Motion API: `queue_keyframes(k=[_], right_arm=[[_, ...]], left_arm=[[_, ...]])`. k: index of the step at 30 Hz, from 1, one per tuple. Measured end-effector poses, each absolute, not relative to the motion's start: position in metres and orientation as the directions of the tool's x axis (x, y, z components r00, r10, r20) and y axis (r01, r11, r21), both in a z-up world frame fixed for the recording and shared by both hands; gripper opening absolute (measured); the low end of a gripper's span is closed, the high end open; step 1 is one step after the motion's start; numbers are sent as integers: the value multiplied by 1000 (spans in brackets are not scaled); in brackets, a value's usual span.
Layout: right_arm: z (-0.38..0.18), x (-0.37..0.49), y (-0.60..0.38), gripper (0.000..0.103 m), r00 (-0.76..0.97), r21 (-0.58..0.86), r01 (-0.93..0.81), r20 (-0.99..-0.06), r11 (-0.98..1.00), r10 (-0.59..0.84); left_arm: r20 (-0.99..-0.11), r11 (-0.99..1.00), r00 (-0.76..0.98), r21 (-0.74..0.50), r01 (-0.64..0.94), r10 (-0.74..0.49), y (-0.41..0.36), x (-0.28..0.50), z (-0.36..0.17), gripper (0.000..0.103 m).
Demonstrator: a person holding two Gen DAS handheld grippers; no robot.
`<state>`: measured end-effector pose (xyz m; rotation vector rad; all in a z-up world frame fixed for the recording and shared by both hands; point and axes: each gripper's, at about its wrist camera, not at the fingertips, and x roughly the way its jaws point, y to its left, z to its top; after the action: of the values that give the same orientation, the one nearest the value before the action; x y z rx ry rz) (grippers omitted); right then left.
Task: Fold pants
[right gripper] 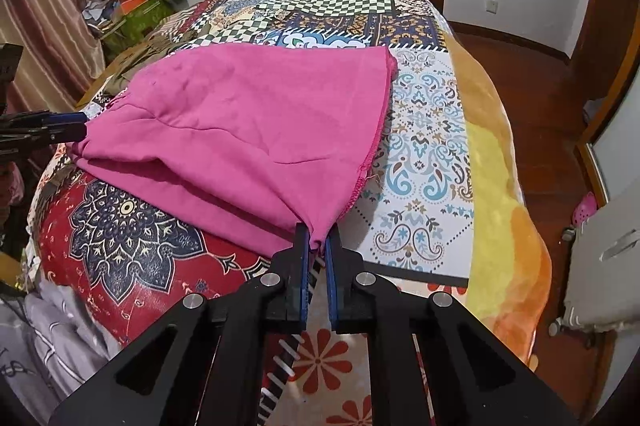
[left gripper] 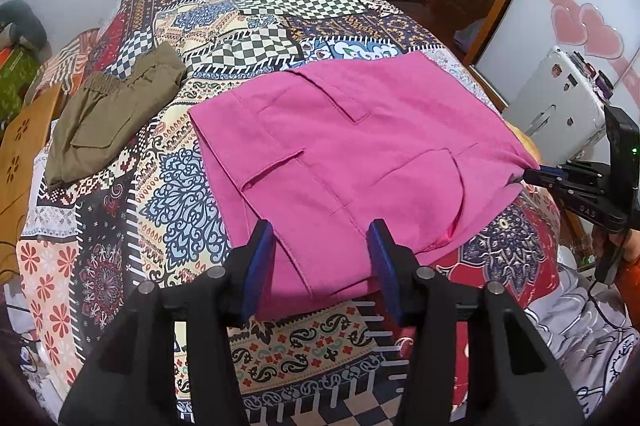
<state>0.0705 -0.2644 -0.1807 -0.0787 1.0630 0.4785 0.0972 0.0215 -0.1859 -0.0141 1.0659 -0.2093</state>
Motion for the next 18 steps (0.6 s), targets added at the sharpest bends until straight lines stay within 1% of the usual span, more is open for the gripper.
queue_keyframes(k=[9, 10, 12, 13, 14, 18], right_arm=[[-197, 69, -257, 7, 351, 163, -417, -879, 894, 324], [-196, 71, -258, 9, 344, 164, -412, -883, 896, 320], [-195, 73, -262, 18, 339, 154, -394, -892, 906, 299], [-194, 74, -265, 24, 338, 151, -387, -895, 910, 293], [-193, 76, -268, 27, 339, 149, -379, -896, 913, 288], [-182, 81, -278, 28, 372, 132, -363, -887, 922, 274]], left_arm=[[-871, 981, 459, -117, 152, -175, 26, 99, -194, 53], [-870, 983, 466, -106, 149, -164, 27, 99, -191, 53], [-861, 987, 487, -86, 139, -144, 31, 101, -184, 53], [-857, 987, 496, -84, 134, -140, 33, 101, -181, 53], [-851, 989, 507, -82, 126, -135, 37, 103, -177, 53], [-829, 996, 553, -50, 76, -84, 53, 115, -164, 53]])
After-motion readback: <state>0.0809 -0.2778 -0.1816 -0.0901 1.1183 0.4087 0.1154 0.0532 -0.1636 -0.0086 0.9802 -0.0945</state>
